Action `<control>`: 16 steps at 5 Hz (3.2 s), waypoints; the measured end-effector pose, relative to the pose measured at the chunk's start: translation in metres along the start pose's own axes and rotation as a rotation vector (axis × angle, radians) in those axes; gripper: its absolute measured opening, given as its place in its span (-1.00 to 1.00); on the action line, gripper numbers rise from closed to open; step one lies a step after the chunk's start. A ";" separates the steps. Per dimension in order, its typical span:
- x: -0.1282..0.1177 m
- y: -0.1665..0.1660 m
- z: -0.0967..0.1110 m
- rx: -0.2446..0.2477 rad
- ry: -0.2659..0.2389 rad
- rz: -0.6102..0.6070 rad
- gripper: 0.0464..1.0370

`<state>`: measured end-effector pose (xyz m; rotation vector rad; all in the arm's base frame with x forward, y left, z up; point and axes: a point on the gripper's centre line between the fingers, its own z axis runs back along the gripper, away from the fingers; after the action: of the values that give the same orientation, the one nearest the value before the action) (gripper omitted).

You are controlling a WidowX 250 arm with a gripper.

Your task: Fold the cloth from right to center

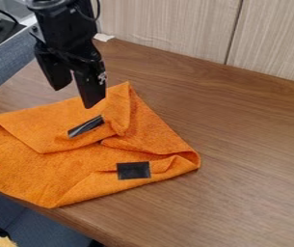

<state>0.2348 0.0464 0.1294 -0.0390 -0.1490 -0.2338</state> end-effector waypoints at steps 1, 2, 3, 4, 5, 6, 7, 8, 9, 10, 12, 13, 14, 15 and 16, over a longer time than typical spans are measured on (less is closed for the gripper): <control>-0.003 -0.001 -0.005 -0.009 0.018 0.002 0.93; -0.016 -0.022 -0.021 -0.039 0.060 -0.080 0.93; -0.021 -0.040 -0.033 -0.047 0.079 -0.199 0.93; -0.027 -0.050 -0.054 -0.080 0.129 -0.312 0.93; -0.031 -0.057 -0.078 -0.083 0.188 -0.397 0.93; -0.031 -0.058 -0.085 -0.067 0.203 -0.399 0.85; -0.032 -0.061 -0.087 -0.053 0.202 -0.431 0.25; -0.032 -0.061 -0.088 -0.052 0.197 -0.431 -0.28; -0.032 -0.061 -0.088 -0.061 0.195 -0.421 -0.72; -0.034 -0.062 -0.087 -0.076 0.196 -0.421 -0.94; -0.036 -0.082 -0.063 -0.108 0.149 -0.483 -0.97; -0.021 -0.084 -0.043 -0.132 0.101 -0.478 -0.97; 0.005 -0.066 -0.022 -0.137 0.040 -0.402 -0.97; 0.029 -0.027 -0.018 -0.111 0.016 -0.294 -0.97; 0.045 0.003 -0.028 -0.105 0.026 -0.219 -0.97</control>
<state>0.2824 0.0374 0.1084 -0.1246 -0.1150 -0.4602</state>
